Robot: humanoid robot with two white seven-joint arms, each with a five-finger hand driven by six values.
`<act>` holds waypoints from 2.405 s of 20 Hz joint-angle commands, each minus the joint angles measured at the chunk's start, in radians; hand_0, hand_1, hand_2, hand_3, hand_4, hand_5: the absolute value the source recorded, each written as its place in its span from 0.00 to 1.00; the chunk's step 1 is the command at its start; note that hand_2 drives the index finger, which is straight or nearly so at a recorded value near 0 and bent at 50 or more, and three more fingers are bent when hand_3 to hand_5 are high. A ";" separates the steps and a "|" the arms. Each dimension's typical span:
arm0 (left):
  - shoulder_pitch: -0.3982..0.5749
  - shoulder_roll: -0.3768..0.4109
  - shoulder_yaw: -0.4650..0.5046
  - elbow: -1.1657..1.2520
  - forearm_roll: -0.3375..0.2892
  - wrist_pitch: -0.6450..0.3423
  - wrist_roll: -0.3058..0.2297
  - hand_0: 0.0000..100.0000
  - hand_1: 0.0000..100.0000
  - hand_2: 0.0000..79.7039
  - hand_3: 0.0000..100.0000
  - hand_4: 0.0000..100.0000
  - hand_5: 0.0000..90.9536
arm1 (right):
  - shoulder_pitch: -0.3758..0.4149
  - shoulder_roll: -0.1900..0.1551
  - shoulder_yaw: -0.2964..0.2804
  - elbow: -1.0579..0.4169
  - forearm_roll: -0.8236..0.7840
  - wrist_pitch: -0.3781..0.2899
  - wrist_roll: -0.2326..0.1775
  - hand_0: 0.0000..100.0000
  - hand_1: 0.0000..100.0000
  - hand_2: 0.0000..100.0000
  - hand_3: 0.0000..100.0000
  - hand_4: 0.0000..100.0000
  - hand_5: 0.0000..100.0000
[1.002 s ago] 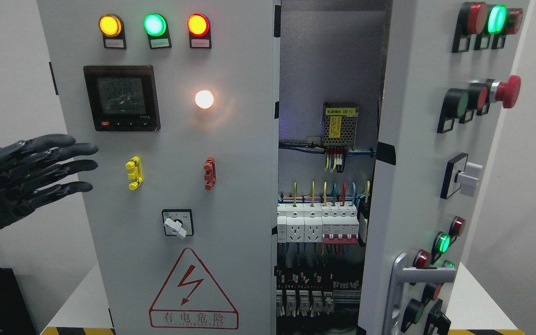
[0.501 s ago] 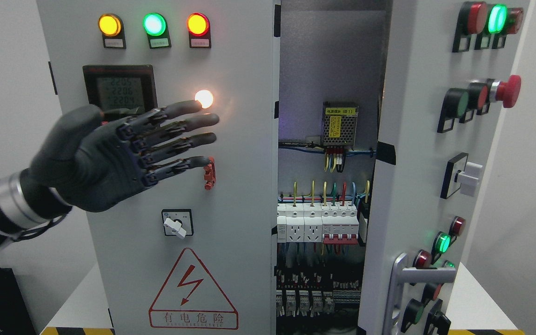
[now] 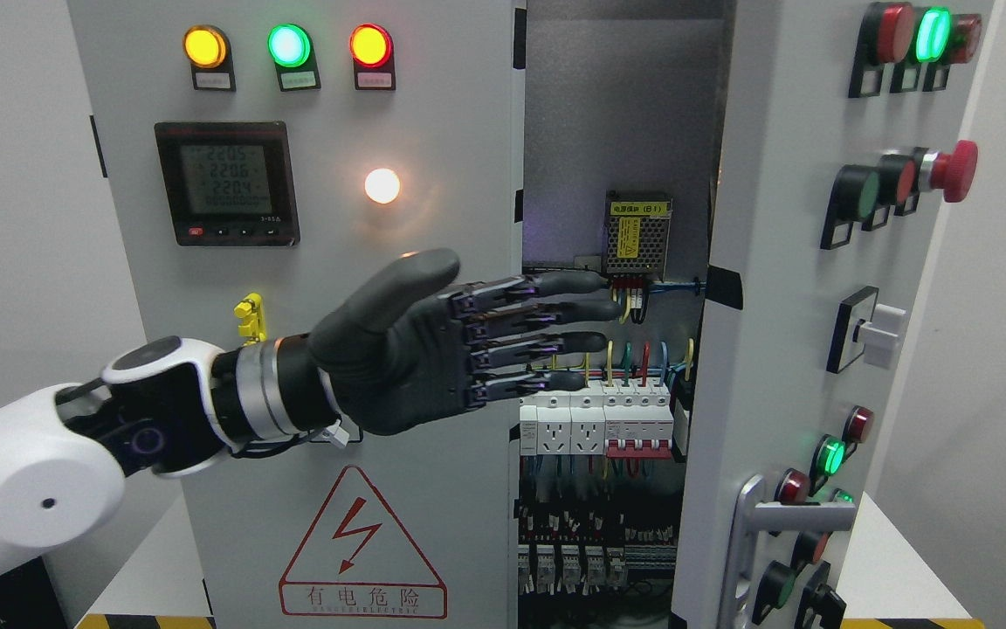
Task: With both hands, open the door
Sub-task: 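Reach the left hand into the gap between the two cabinet doors, then push the push-button door outward with the left hand's back, then withdraw the left hand out of the cabinet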
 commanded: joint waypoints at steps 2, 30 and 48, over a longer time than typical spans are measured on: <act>-0.017 -0.293 -0.067 0.062 0.007 0.001 0.019 0.12 0.39 0.00 0.00 0.00 0.00 | 0.000 0.000 0.000 0.000 0.000 -0.001 0.001 0.12 0.39 0.00 0.00 0.00 0.00; -0.142 -0.696 -0.030 0.157 -0.031 -0.008 0.333 0.12 0.39 0.00 0.00 0.00 0.00 | 0.000 0.000 0.000 0.000 0.000 -0.001 0.000 0.12 0.39 0.00 0.00 0.00 0.00; -0.135 -0.644 -0.007 0.148 -0.028 0.004 0.544 0.12 0.39 0.00 0.00 0.00 0.00 | 0.000 0.000 0.000 0.000 0.000 -0.001 0.000 0.12 0.39 0.00 0.00 0.00 0.00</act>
